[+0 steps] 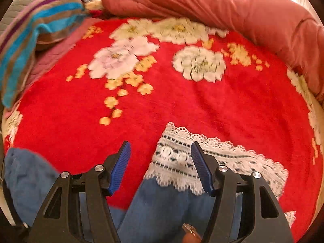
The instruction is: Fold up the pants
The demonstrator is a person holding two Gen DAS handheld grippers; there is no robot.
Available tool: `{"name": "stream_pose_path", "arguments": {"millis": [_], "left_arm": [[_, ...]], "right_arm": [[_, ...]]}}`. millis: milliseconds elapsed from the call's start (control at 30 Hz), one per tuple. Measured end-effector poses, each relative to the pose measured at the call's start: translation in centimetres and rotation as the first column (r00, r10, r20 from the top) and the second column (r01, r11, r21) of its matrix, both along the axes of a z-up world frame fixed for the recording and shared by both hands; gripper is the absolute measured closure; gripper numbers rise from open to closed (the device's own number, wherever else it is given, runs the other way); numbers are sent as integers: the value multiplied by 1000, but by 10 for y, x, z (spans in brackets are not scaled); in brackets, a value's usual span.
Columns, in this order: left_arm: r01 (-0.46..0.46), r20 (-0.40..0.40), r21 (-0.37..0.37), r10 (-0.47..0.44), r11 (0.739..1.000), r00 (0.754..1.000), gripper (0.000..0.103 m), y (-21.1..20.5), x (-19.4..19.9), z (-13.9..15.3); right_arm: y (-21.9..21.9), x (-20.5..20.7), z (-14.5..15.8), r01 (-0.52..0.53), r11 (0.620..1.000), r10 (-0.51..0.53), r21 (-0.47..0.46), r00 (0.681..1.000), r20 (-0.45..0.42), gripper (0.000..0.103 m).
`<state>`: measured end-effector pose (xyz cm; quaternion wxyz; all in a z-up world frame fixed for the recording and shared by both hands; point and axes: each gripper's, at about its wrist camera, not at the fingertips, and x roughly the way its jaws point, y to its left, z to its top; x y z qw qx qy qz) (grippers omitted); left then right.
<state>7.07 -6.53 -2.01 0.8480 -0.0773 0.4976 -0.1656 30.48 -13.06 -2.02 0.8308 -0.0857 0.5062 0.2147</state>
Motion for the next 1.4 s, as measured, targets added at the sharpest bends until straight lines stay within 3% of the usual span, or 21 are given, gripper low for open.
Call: {"name": "stream_pose_path", "arguments": {"millis": [67, 133, 200, 233, 367, 600, 700, 767, 833, 900, 1100, 1267, 1400], "left_arm": [[14, -9, 1, -14, 1000, 1000, 46, -3, 6, -3], [32, -11, 6, -32, 999, 999, 45, -6, 9, -5], [44, -10, 0, -44, 999, 999, 43, -7, 13, -6], [49, -12, -8, -49, 999, 999, 41, -7, 15, -6], [70, -18, -39, -71, 997, 997, 39, -5, 26, -8], [89, 17, 13, -89, 996, 996, 42, -12, 27, -8], [71, 40, 30, -72, 997, 997, 63, -11, 26, -4], [62, 61, 57, -65, 996, 996, 92, -11, 23, -2], [70, 91, 81, -77, 994, 993, 103, -11, 17, 5], [87, 112, 76, -96, 993, 989, 103, -9, 10, 14], [141, 193, 166, -172, 976, 966, 103, -21, -8, 29], [175, 176, 243, -220, 954, 959, 103, -33, -24, 16], [174, 130, 275, -216, 946, 968, 103, -35, -26, 2]], "right_arm": [[1, 7, -8, 11, 999, -11, -35, 1000, 5, 43], [-6, 13, -12, 28, 999, -28, -34, 1000, -5, 67], [-17, 14, -7, 41, 999, -40, 25, 999, -18, 91], [-21, 12, -2, 46, 998, -45, 38, 999, -10, 94], [-53, -5, 28, 106, 991, -110, 80, 993, 46, 94], [-129, -46, 71, 227, 948, -250, 223, 965, 80, 94], [-160, -69, 89, 246, 933, -281, 261, 954, 103, 94], [-178, -84, 98, 260, 926, -301, 274, 946, 117, 94], [-195, -99, 103, 276, 915, -319, 295, 942, 105, 94], [-210, -118, 105, 297, 904, -340, 307, 936, 96, 94], [-241, -175, 94, 336, 890, -369, 308, 928, 52, 94], [-259, -207, 68, 377, 872, -384, 313, 923, -42, 94], [-263, -229, 44, 402, 865, -392, 300, 915, -97, 94]]}}
